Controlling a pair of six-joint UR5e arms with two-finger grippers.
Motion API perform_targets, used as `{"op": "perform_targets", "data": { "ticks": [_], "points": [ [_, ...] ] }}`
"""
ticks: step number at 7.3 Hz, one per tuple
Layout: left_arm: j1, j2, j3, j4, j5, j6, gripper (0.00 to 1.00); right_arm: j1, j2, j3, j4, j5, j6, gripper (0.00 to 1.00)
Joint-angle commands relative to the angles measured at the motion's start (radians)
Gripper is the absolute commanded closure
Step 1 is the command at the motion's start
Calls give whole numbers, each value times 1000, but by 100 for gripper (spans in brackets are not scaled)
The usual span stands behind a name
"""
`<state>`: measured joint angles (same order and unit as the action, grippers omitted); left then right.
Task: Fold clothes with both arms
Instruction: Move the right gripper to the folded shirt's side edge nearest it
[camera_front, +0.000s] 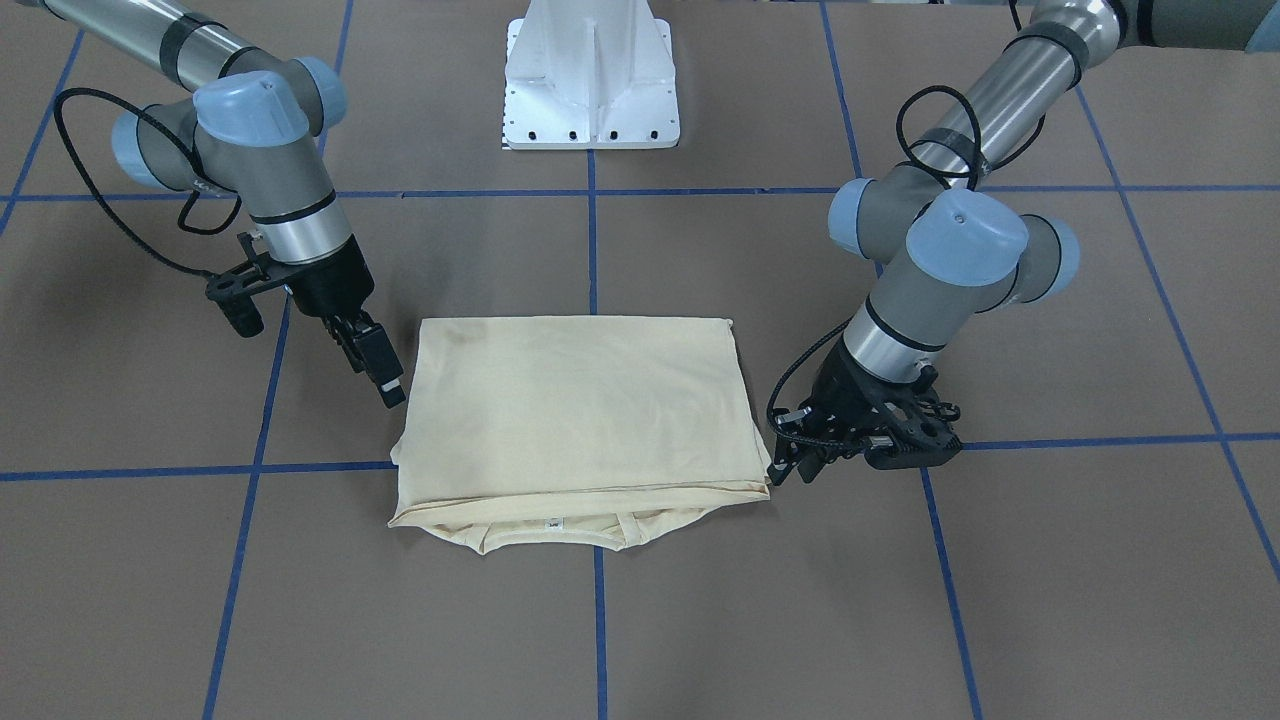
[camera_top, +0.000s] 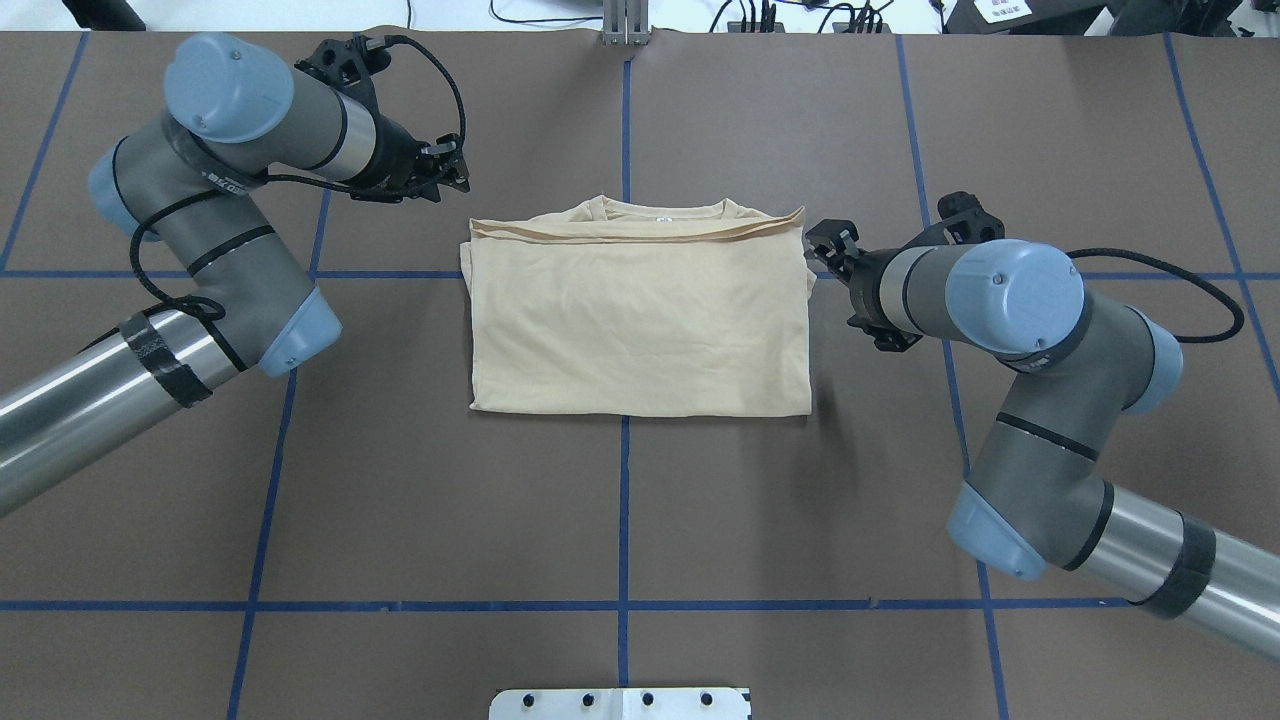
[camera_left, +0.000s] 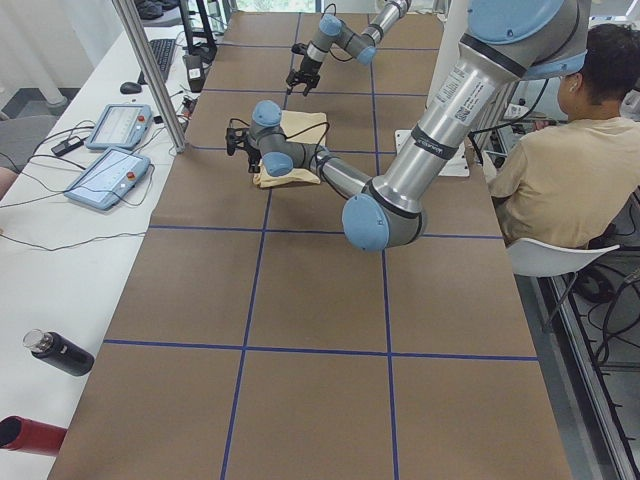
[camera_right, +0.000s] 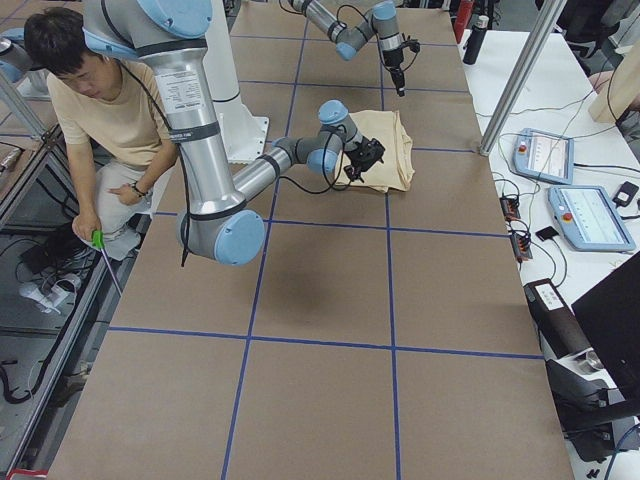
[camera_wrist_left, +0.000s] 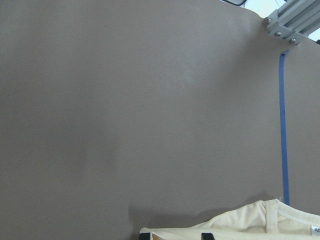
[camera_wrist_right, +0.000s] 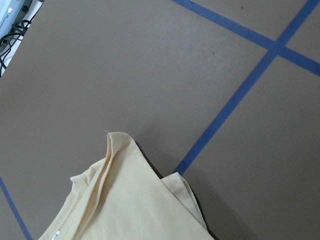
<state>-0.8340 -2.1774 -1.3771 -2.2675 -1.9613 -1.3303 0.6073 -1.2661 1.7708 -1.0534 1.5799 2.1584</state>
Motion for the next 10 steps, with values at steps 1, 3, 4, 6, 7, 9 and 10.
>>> {"op": "perform_targets", "data": {
  "ticks": [1,3,4,6,7,9,10],
  "points": [
    [1,68,-83,-1,-20,6,54,-79,-19,36,0,-56,191,0],
    [3,64,-89,0,-19,8,54,-153,-19,4,-10,-95,190,0],
    [4,62,-94,-1,-19,6,54,-164,-19,-1,-11,-92,187,0],
    [4,65,-92,-1,-16,8,54,-181,-21,-1,-48,-92,187,1],
    [6,64,-89,-1,-16,9,54,-187,-9,4,-84,-92,187,1],
    [6,65,-88,-1,-16,5,54,-189,-6,6,-89,-90,187,10],
    [6,65,-85,-1,-14,3,54,-189,-7,6,-96,-90,187,29]
  ]
}}
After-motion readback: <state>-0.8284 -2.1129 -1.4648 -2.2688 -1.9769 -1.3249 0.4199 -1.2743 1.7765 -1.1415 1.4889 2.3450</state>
